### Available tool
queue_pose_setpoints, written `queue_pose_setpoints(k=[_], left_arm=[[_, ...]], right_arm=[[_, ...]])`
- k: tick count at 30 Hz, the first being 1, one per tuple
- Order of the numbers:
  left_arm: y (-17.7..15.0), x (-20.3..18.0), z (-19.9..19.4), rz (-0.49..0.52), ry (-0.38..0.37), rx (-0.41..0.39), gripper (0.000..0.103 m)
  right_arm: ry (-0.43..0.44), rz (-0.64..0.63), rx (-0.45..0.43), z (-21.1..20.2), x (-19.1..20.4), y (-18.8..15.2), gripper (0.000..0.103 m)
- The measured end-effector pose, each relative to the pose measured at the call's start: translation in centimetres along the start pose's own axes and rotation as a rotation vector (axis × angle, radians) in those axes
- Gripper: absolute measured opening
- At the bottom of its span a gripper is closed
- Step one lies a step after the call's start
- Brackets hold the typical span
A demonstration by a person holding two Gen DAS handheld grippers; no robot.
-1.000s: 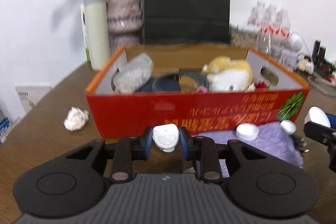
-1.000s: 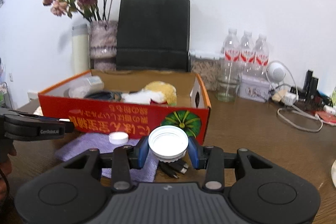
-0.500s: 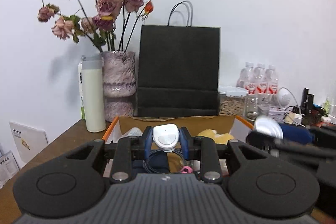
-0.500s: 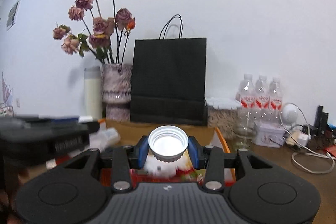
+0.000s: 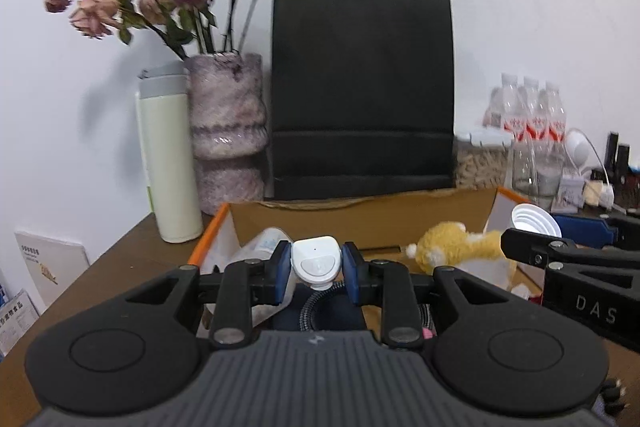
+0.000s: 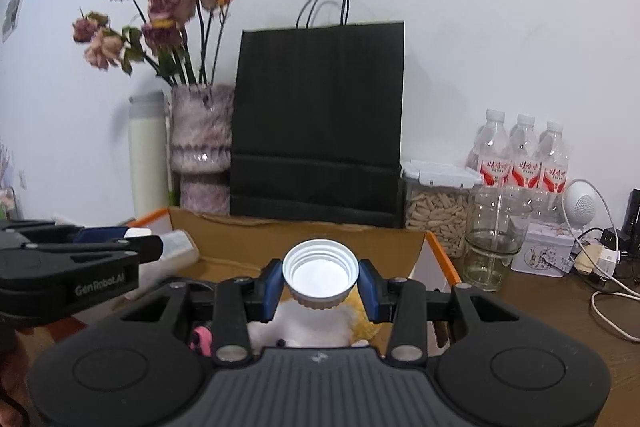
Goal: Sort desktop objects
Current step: 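Carry both white caps into the red box and open both tools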
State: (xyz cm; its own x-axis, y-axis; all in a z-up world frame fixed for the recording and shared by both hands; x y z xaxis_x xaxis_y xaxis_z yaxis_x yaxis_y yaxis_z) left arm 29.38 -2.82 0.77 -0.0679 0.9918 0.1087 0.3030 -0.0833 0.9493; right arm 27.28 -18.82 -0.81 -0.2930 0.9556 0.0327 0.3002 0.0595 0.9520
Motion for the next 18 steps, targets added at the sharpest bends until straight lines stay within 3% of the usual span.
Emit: queue_pose_setpoints(k=[12, 14, 16, 18], left_arm=[[-1.1, -0.5, 0.3, 0.064, 0.009, 0.001, 0.031], [-1.0, -0.5, 0.0, 0.065, 0.026, -0.015, 0.061], [-0.8, -0.3, -0.2, 0.060, 0.035, -0.034, 0.080], [-0.5, -0.2, -0.6, 0.050, 0.037, -0.058, 0.091]], right_arm=[[-0.007, -0.027, 0.021, 0.3, -0.2, -1.1, 0.039], [-0.018, -0.029, 0.014, 0.1, -0.2, -1.1, 0.039], [-0.027, -0.033, 0.006, 0.0, -0.3, -1.1, 0.042], [-0.029, -0.032, -0.009, -0.3, -0.3, -1.1, 0.073]])
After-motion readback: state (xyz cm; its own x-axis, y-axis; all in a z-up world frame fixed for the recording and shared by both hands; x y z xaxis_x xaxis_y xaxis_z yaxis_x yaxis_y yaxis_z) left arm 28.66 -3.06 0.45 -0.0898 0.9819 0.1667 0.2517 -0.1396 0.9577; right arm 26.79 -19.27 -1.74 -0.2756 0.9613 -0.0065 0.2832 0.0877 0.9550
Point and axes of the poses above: each gripper's, at about its wrist camera, not at the fingertips, and z roughly the way its jaws point, x to its left, y to its top, the point moved 7 cm from there along z, roughly the way its jaws point, and after that the axes turned 11 degrees about y, right-handed, at the moved point
